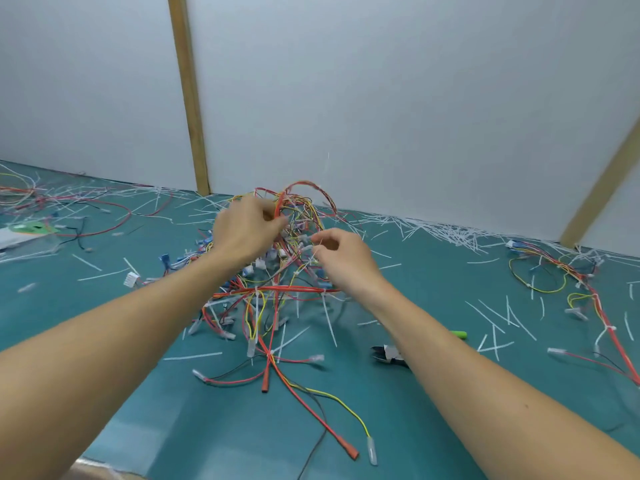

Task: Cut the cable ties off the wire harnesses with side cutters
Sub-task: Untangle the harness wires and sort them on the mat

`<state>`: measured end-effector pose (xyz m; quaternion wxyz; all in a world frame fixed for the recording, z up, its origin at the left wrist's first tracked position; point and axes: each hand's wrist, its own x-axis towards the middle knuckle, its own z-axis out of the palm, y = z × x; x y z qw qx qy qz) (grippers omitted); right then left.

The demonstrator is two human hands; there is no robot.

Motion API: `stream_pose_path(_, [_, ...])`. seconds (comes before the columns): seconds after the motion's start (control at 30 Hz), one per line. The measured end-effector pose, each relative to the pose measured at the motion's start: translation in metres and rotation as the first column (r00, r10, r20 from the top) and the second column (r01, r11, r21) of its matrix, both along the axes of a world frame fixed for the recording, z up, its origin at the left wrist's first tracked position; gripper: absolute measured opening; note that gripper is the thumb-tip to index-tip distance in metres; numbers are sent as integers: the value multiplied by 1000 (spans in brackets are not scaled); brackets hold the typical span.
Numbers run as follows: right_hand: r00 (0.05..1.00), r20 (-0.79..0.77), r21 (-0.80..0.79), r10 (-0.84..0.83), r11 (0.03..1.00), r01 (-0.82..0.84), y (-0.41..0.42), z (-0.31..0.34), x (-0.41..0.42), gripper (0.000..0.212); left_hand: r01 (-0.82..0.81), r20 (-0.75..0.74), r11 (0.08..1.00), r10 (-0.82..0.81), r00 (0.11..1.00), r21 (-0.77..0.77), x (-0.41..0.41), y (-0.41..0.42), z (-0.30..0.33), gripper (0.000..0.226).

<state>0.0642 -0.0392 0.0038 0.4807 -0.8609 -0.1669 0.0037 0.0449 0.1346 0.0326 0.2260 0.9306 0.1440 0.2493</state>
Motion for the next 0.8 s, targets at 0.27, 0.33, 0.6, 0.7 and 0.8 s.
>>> stream_pose_path(0.27, [998,45,219,37,975,-46,5,-11,4,18,534,-31,842,-533,845,78,-3,-34,44,22])
stream_pose_path(0.33, [991,-134,300,16,953,26,-3,-15,5,16,451,203,877,-417,886,-168,0,-22,44,25])
stream_pose_path(0.6, [944,-324,234,66,972,12,-4,-7,5,28,457,-379,871,-367,849,179,-8,4,-15,26])
stream_pose_path(0.7, [952,-307,220,-5,973,76,3,-13,4,26,465,-266,866,-411,872,186,-6,-1,-26,20])
stream_pose_path(0.8, [945,-317,192,-77,971,144,5,-14,8,31,447,-195,869,-410,891,214,-4,0,-34,16])
